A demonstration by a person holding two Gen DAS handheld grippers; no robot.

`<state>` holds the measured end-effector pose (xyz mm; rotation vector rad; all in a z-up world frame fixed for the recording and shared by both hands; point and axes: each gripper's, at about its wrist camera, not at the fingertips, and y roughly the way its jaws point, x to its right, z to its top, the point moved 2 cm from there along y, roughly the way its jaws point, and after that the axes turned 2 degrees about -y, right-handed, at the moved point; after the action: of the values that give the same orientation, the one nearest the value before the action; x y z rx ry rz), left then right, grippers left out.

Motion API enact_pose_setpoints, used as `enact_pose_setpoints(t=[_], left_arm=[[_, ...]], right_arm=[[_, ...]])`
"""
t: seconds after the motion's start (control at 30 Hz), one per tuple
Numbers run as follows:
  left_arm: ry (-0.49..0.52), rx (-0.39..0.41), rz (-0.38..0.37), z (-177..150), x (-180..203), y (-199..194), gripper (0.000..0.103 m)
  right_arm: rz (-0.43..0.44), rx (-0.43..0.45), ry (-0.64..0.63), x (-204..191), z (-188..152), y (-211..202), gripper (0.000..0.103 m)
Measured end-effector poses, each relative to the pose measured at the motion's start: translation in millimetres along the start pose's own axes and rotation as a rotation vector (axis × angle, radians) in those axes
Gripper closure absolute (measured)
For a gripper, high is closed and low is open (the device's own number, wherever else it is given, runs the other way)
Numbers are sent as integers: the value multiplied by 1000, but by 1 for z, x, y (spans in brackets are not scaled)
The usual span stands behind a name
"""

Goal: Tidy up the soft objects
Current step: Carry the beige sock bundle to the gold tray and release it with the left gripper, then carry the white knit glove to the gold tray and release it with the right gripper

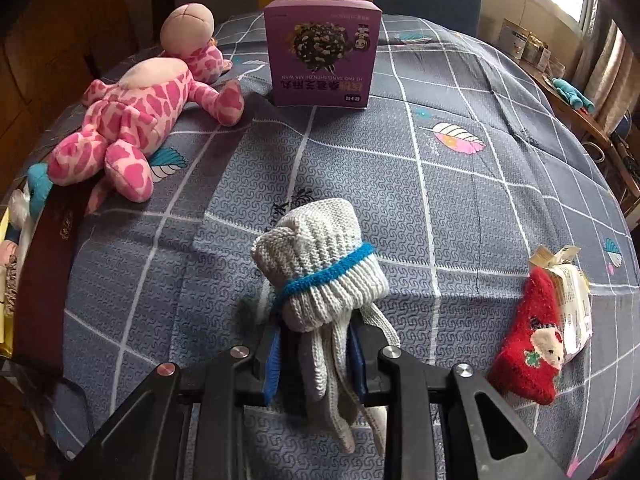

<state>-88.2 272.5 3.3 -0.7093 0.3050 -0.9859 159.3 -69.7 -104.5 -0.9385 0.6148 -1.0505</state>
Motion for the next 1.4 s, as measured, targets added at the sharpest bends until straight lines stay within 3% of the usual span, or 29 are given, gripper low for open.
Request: enact_pose_setpoints(t=[0.3,0.63,0.87,1.1,1.4], left_arm=[[-5,-1,-4,-1,-5,0,38],[-23,-1,-2,-1,-7,1,37],[-42,5,8,1,-14,1,37],[-74,13,34,5,-29,3,37],[-104,6,52,7,-42,8,34]], right_arm=[[125,70,0,-39,8,-35,76],[336,140,-180,-137,24,-80,76],[512,120,-319,-214,27,-93,76],[548,78,-431,-272,17,-83,76],[547,39,-503,-296,8,-65,76]])
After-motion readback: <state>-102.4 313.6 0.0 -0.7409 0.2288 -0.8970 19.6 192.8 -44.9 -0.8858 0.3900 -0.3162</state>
